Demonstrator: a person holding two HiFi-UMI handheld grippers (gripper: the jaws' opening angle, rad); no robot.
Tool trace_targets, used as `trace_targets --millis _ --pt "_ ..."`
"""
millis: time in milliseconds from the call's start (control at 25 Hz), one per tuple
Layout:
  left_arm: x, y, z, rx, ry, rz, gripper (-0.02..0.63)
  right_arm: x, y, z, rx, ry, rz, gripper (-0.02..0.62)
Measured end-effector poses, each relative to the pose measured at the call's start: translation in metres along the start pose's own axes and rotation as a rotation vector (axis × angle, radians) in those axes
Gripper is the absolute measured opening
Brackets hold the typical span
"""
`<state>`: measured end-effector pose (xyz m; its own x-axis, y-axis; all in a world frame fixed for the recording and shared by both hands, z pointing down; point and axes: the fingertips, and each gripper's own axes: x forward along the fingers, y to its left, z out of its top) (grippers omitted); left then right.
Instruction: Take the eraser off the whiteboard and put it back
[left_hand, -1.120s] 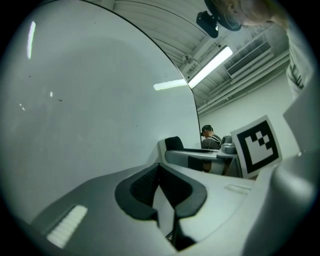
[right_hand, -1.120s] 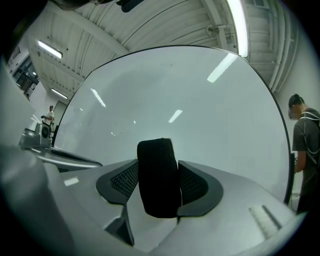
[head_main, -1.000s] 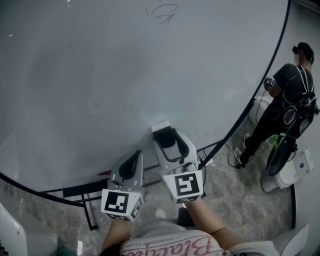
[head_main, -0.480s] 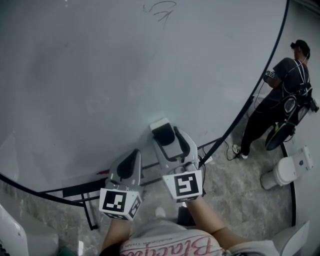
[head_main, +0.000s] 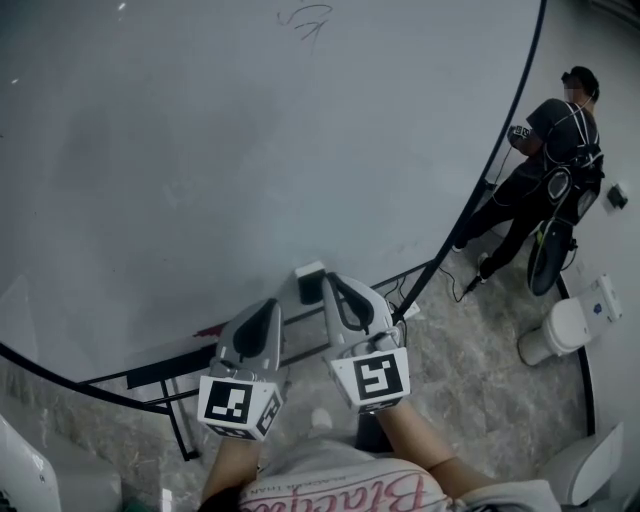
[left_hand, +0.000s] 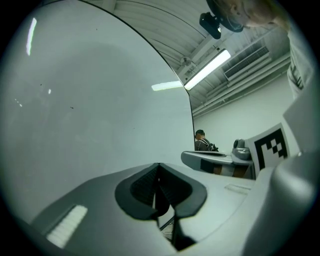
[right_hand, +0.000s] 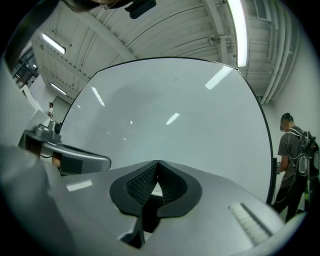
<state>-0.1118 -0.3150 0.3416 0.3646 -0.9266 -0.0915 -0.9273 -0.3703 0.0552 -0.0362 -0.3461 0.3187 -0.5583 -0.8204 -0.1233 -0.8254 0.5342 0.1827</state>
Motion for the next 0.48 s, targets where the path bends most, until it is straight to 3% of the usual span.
trace_targets --millis 480 --pt "-0.033 -0.008 -0.006 -0.008 0.023 -0.006 -0.002 -0.043 0.016 -0.015 -0.003 0.074 -0.012 0.000"
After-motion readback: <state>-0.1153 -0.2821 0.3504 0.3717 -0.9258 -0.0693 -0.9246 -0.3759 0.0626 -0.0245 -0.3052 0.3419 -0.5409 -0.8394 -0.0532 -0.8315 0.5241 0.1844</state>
